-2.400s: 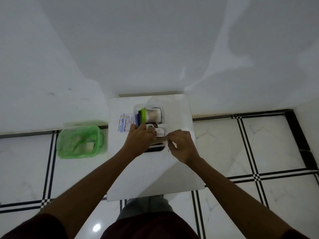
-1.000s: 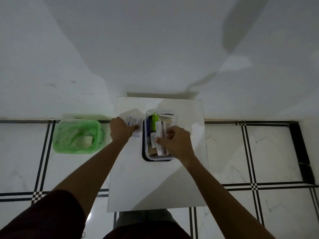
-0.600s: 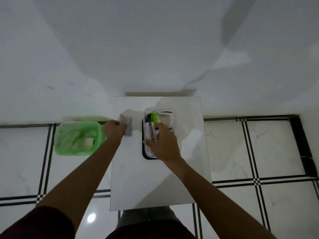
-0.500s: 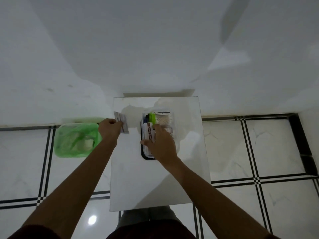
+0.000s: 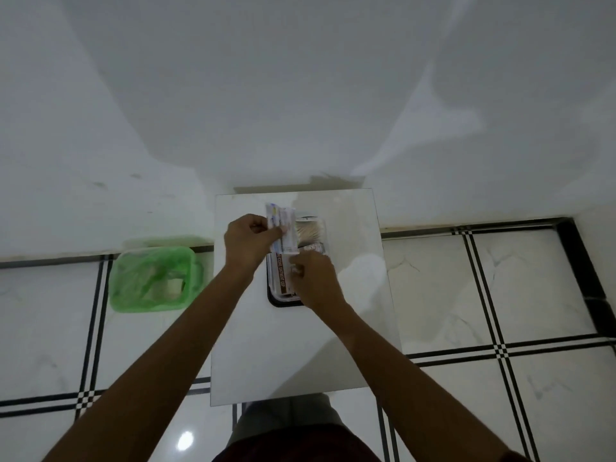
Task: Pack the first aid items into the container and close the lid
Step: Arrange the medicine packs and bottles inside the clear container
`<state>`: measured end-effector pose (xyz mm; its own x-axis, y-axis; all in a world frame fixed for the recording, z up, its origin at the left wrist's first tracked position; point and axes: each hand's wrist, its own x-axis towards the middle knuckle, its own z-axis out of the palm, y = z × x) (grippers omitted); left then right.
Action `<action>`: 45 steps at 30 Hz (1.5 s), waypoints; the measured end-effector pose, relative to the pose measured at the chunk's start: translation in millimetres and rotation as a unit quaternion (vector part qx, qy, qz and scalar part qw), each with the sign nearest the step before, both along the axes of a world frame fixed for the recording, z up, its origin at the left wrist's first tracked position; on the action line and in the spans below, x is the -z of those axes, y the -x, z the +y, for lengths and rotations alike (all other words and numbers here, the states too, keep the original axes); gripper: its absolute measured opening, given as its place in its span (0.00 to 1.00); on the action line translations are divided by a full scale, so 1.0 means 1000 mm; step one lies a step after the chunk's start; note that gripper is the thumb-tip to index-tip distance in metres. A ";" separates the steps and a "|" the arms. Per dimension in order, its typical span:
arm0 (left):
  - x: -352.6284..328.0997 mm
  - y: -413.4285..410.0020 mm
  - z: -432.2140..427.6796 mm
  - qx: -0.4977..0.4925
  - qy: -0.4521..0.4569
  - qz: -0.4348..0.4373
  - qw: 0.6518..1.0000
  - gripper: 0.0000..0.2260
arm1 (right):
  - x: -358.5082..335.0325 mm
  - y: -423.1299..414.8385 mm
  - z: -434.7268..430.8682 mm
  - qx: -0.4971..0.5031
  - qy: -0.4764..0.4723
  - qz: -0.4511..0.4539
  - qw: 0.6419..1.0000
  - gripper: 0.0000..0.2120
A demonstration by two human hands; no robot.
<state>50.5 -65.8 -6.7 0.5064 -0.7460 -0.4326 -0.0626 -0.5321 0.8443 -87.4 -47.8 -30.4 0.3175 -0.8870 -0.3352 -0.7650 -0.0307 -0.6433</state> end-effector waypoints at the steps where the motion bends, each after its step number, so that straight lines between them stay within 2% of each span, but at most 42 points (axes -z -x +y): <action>1: 0.000 0.008 0.000 0.021 -0.010 0.002 1.000 0.08 | 0.000 0.009 -0.002 0.026 0.014 -0.005 1.000 0.05; 4: 0.003 0.025 0.004 0.082 -0.061 0.023 0.994 0.08 | -0.006 0.044 -0.007 0.112 0.010 -0.005 0.994 0.05; 7: 0.013 0.035 0.012 0.113 -0.113 0.001 0.987 0.12 | -0.004 0.070 -0.014 0.183 -0.018 -0.020 0.983 0.10; 10: 0.018 0.048 0.020 0.121 -0.125 -0.014 0.985 0.14 | -0.002 0.076 -0.015 0.158 -0.023 -0.026 0.987 0.10; 14: 0.018 0.056 0.027 0.167 -0.129 -0.113 0.971 0.18 | 0.001 0.066 -0.009 0.129 -0.016 -0.023 0.991 0.12; 18: 0.013 0.055 0.037 0.113 -0.099 -0.183 0.972 0.25 | 0.006 0.062 -0.008 0.156 -0.013 -0.030 0.987 0.17; 22: 0.021 0.044 0.054 0.118 -0.058 -0.267 0.955 0.31 | 0.015 0.063 -0.009 0.149 -0.023 -0.023 0.988 0.17; 24: 0.030 0.037 0.057 0.085 -0.037 -0.232 0.968 0.30 | 0.018 0.064 -0.012 0.152 -0.030 -0.028 0.987 0.16; 25: 0.032 0.035 0.056 0.071 -0.054 -0.187 0.978 0.28 | 0.018 0.067 -0.014 0.169 -0.044 -0.046 0.984 0.16; 27: 0.036 0.030 0.054 0.077 -0.110 -0.071 0.988 0.21 | 0.019 0.072 -0.017 0.252 -0.103 -0.110 0.956 0.19; 29: 0.036 0.025 0.054 0.118 -0.120 -0.029 0.985 0.15 | 0.026 0.076 -0.019 0.340 -0.119 -0.144 0.922 0.20; 31: 0.036 0.019 0.055 0.151 -0.104 -0.045 0.982 0.12 | 0.037 0.076 -0.018 0.328 -0.096 -0.084 0.936 0.15; 35: 0.031 0.007 0.061 0.175 -0.086 -0.073 0.978 0.11 | 0.051 0.070 -0.011 0.213 -0.122 -0.002 0.969 0.11; 39: 0.030 -0.008 0.074 0.146 -0.063 -0.083 0.984 0.11 | 0.069 0.057 -0.010 0.164 -0.134 0.044 0.976 0.24; 43: 0.033 -0.024 0.081 0.175 -0.066 -0.121 0.975 0.12 | 0.080 0.052 -0.018 0.147 -0.136 0.048 0.979 0.26; 45: 0.036 -0.028 0.084 0.166 -0.066 -0.114 0.977 0.11 | 0.084 0.056 -0.024 0.156 -0.153 0.029 0.975 0.23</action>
